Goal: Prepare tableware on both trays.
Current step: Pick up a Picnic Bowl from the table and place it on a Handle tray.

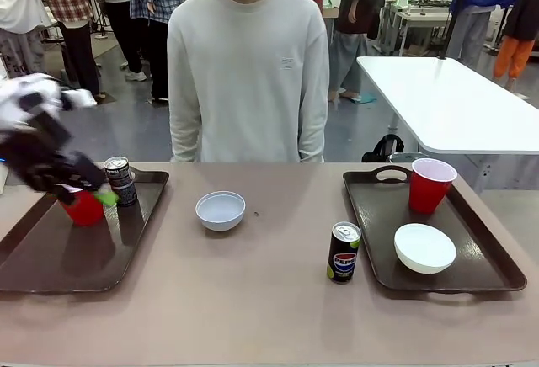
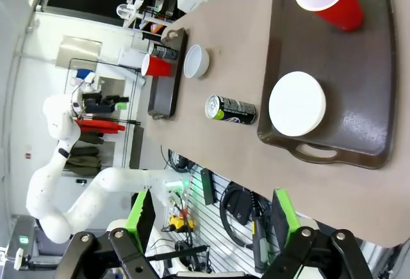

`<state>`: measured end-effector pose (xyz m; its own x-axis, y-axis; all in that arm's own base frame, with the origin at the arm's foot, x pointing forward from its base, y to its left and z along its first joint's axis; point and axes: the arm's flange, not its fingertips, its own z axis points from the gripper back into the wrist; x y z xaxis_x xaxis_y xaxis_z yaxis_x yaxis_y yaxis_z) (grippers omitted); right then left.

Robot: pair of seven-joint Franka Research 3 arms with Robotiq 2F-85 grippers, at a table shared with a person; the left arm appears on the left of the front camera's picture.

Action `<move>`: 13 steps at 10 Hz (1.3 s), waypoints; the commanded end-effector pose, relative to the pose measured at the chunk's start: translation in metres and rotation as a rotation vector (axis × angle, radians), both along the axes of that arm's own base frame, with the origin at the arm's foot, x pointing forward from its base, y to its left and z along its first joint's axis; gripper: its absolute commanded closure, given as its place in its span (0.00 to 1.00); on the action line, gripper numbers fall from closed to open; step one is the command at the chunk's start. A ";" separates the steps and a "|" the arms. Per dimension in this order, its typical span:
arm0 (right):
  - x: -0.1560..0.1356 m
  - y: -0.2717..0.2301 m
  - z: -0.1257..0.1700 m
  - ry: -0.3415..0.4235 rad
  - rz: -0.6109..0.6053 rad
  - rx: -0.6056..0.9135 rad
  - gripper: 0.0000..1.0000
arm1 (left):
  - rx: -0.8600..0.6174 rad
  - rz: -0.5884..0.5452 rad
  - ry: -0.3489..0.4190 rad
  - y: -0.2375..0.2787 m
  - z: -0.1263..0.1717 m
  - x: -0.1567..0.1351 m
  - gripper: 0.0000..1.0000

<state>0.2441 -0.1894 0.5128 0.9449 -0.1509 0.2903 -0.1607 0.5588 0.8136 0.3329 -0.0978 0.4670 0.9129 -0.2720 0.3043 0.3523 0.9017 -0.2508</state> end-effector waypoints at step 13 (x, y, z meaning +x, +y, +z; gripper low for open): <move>0.001 0.000 0.001 -0.022 0.009 0.018 0.06 | 0.265 0.075 -0.204 -0.152 -0.080 0.096 0.00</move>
